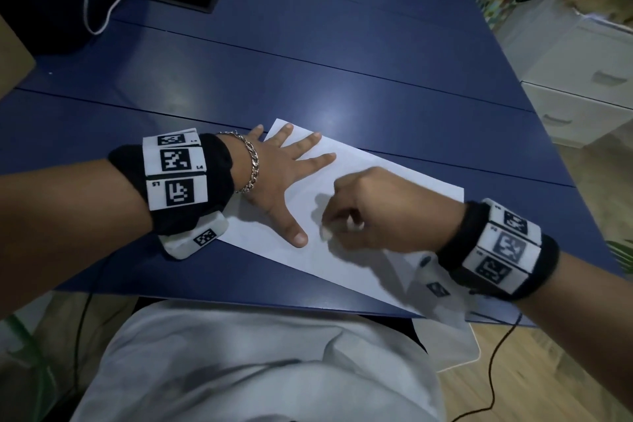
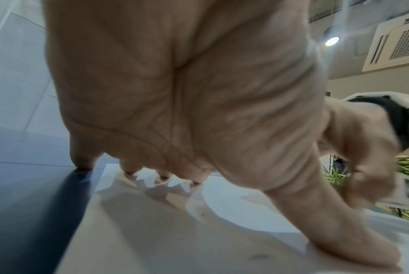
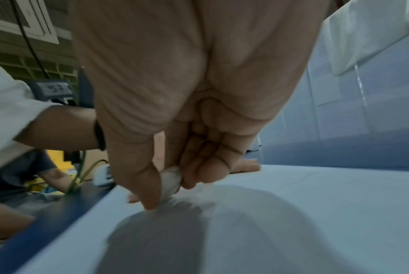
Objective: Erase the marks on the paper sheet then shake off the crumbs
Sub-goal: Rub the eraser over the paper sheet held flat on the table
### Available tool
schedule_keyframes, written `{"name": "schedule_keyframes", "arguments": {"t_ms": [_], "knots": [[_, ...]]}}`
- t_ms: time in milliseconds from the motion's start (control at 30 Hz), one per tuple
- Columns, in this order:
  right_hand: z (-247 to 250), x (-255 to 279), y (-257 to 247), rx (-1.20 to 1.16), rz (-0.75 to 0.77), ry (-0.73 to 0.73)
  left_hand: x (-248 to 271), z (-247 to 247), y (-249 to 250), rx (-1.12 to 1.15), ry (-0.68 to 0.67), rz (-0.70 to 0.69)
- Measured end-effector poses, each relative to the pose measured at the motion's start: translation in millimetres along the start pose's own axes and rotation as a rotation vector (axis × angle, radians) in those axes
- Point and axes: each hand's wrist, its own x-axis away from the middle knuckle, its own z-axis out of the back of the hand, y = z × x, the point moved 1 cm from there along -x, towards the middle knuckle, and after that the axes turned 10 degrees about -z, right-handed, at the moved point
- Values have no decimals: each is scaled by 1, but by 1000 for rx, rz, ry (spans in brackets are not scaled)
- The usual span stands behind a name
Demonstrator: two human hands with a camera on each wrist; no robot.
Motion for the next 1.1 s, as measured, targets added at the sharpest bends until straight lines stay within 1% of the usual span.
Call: {"name": "schedule_keyframes", "arguments": {"t_ms": [100, 133, 167, 200, 267, 300, 333, 433, 467, 500, 567, 600, 633, 667, 700, 767, 800, 833, 900, 967, 1033, 1100], "knots": [[5, -10, 19, -7, -141, 166, 0, 0, -1, 0, 1, -2], [3, -9, 18, 3, -144, 199, 0, 0, -1, 0, 0, -2], [0, -6, 13, 14, -118, 199, 0, 0, -2, 0, -2, -2], [-3, -1, 4, 21, -70, 165, 0, 0, -2, -1, -4, 0], [-8, 10, -9, 31, 17, 53, -1, -1, -1, -6, -1, 2], [-7, 10, -7, 49, 18, 27, -1, -1, -1, -8, 1, 2], [-4, 6, 0, 54, -16, 42, -1, -1, -1, -7, 2, 0], [1, -3, 23, 28, -166, 186, -2, -1, -2, 2, 2, -2], [-1, -2, 22, 23, -171, 214, -2, -1, -3, -1, 0, 1], [-5, 2, 16, 23, -145, 210, -2, -1, -3, -6, -2, 3], [-12, 12, -2, 23, -59, 121, -1, 0, -2, -12, -3, 1], [-13, 18, -8, 22, -35, 72, -1, 0, -2, -14, -1, -1], [-11, 22, -7, 18, -33, 58, -1, 0, -1, -13, 0, -2], [-6, 25, -1, -2, -50, 95, 0, 0, -1, -8, 2, -6], [-1, 29, 9, -39, -92, 164, 1, 0, -1, -2, 9, -14], [11, 44, 35, -138, -202, 318, 3, -2, -3, -6, 44, -42], [14, 54, 47, -170, -254, 365, 5, -2, -3, -23, 77, -65], [14, 65, 56, -180, -296, 379, 8, 0, -4, -51, 123, -84], [4, 86, 67, -168, -358, 345, 19, 3, -7, -96, 227, -75], [-13, 103, 70, -182, -393, 300, 34, 8, -10, -65, 314, -15], [-26, 117, 71, -215, -417, 292, 53, 10, -12, 19, 346, 52], [-31, 126, 70, -228, -433, 331, 72, 9, -5, 37, 357, 76]]}}
